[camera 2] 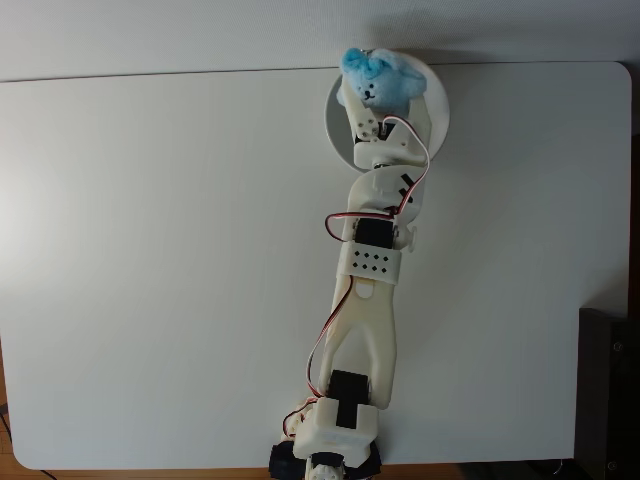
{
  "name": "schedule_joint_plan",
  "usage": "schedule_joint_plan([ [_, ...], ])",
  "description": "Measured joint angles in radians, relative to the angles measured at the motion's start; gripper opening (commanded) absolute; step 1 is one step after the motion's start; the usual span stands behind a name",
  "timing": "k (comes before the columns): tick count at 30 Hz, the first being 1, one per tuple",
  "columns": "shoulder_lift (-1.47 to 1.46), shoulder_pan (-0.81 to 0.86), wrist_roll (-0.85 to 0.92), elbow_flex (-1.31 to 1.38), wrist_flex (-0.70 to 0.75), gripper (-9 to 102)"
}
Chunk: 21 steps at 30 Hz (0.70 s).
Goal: Grasp a skyblue doll and put it into the bowl.
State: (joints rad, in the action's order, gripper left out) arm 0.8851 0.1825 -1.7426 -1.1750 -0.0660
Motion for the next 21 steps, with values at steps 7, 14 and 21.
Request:
schedule_joint_plan([
  [7, 0.000, 0.003, 0.000, 0.000, 0.000, 41],
  [14, 0.000, 0.014, 0.005, 0.000, 0.000, 47],
  [21, 0.000, 0.049, 0.005, 0.000, 0.000, 65],
])
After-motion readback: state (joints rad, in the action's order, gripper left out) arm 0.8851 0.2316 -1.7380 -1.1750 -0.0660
